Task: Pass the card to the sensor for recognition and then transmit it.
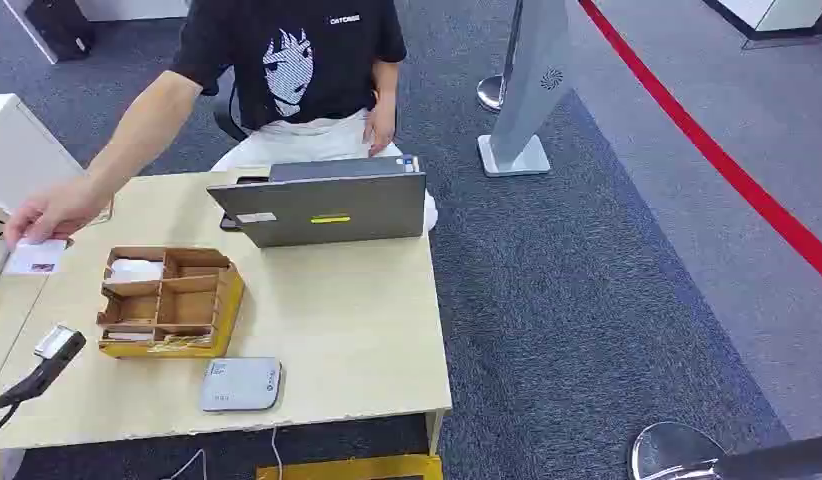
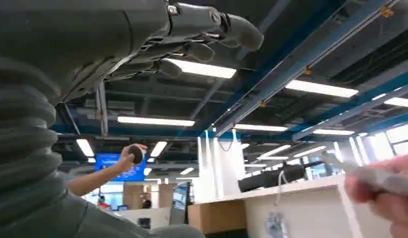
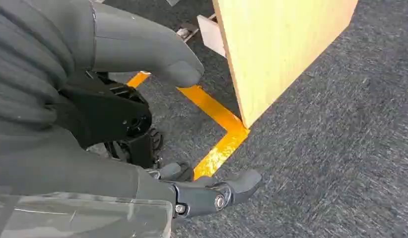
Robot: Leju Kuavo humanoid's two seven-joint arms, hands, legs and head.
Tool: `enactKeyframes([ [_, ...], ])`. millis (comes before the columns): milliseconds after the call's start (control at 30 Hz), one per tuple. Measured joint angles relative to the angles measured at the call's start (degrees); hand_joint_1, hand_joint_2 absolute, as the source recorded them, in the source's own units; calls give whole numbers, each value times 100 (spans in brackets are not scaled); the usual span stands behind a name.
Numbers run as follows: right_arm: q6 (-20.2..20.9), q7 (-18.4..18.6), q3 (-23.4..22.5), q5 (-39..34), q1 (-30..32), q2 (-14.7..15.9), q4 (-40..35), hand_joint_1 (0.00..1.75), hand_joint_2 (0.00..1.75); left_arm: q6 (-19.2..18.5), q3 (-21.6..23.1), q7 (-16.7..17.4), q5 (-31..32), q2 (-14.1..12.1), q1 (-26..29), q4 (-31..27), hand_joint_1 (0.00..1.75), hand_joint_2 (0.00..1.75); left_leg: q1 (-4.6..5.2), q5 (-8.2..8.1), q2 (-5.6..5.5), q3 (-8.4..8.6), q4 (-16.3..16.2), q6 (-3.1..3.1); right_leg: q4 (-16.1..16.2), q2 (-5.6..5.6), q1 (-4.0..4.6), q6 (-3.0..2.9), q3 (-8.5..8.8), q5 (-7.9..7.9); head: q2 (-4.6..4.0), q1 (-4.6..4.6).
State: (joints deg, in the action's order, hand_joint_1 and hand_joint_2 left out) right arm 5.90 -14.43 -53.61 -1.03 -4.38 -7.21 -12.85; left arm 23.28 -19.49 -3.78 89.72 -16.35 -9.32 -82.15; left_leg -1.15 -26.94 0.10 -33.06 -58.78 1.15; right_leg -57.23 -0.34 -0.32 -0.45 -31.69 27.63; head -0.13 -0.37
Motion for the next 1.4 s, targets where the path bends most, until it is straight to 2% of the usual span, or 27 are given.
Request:
enactKeyframes([
  [67, -7, 0, 7, 20, -3, 0, 0, 0, 175, -22, 155, 148, 0, -155, -107, 196, 0, 175, 0, 0, -1, -3, 0, 0, 0, -1, 0, 0, -1, 0, 0, 0],
  [233, -15, 0, 15, 41, -4, 0, 0, 0, 175, -61, 419, 251, 0, -387, -270, 417, 0, 175, 1, -1, 1, -6, 0, -1, 1, 1, -1, 0, -4, 0, 0, 2],
  [500, -50, 0, 24, 57, -8, 0, 0, 0, 175, -63, 568, 277, 0, -509, -348, 600, 0, 175, -1, -1, 3, -6, 0, 0, 1, 2, 0, -1, -8, -1, 0, 2],
  [633, -90, 11, 37, 111, -7, 0, 0, 0, 175, -44, 699, 411, 0, -631, -348, 642, 0, 175, -2, -1, 3, -7, 0, 0, 0, 3, 1, -1, -9, 0, 0, 2],
  [667, -90, 35, 42, 127, -7, 0, 0, 0, 175, -30, 714, 426, 0, -644, -348, 644, 16, 175, -2, -1, 3, -8, 0, 0, 0, 3, 1, -1, -10, 0, 0, 2],
  [700, -94, 37, 48, 142, -6, 0, 0, 0, 175, -13, 723, 437, 0, -649, -350, 644, 175, 175, -1, -1, 3, -9, 0, 0, 0, 3, 1, -1, -10, 0, 0, 2],
  [967, -184, 48, 81, 234, -6, 0, 0, 0, 175, 212, 741, 373, 0, -675, -350, 644, 175, 175, -1, -1, 2, -14, 0, 0, 1, 2, 0, -1, -15, -1, 0, 2],
  [1400, -216, 105, 90, 328, -6, 0, 0, 0, 175, 330, 743, 421, 0, -738, -467, 762, 175, 175, -1, -1, 8, -15, 0, 0, 0, 5, 0, -4, -18, -3, 0, 2],
])
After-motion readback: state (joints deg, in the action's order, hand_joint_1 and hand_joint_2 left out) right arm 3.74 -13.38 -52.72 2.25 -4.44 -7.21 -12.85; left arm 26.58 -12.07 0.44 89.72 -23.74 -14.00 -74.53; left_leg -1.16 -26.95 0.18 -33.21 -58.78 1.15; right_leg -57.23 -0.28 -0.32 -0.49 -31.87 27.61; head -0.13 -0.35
